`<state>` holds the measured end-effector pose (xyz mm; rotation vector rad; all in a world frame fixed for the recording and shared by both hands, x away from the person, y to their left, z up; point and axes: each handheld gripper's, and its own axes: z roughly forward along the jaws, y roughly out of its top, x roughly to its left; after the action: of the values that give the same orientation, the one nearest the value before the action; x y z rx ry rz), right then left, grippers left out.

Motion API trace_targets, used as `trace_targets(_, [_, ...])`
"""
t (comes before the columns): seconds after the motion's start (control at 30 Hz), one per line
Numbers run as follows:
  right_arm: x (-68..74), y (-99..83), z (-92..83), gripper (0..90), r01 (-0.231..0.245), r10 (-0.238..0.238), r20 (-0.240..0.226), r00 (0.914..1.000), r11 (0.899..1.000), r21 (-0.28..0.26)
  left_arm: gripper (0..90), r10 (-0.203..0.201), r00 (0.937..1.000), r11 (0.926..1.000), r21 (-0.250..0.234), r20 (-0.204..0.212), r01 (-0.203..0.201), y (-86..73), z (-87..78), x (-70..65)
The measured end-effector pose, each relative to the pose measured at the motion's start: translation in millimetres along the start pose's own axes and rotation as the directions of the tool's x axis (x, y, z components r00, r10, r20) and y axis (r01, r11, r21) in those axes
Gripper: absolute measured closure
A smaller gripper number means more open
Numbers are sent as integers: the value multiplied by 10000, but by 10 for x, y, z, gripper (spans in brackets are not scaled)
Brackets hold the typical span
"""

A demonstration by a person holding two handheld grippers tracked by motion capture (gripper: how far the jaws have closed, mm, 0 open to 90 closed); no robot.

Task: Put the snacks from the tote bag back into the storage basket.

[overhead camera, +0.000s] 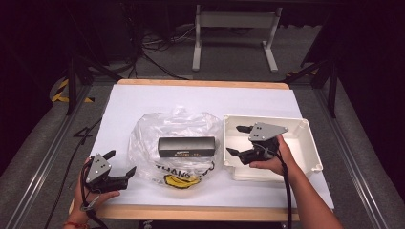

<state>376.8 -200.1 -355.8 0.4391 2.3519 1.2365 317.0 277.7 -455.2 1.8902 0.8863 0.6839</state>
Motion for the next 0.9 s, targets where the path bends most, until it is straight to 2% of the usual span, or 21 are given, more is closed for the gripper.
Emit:
trace_targets(0.17, [-34, 78, 58, 237, 130, -128, -154, 9998, 9999, 109, 82, 145, 9999, 9998, -139, -89, -146, 23, -26, -29])
trace_targets(0.43, [-94, 165, 190, 246, 199, -183, -447, 9988, 9991, 365, 82, 131, 9999, 9991, -404, -8, -132, 55, -50, -48])
trace_targets(0.6, [-135, 213, 278, 251, 563, -531, -463, 9975, 9959, 712, 82, 98, 10000, 9985, -544, -9, -98, 88, -57, -41])
trace_targets(0.9, [-127, 363, 465, 274, 1037, -925, -894, 9917, 9862, 1294, 82, 207, 9998, 9981, -588, 30, -205, 108, -55, -47])
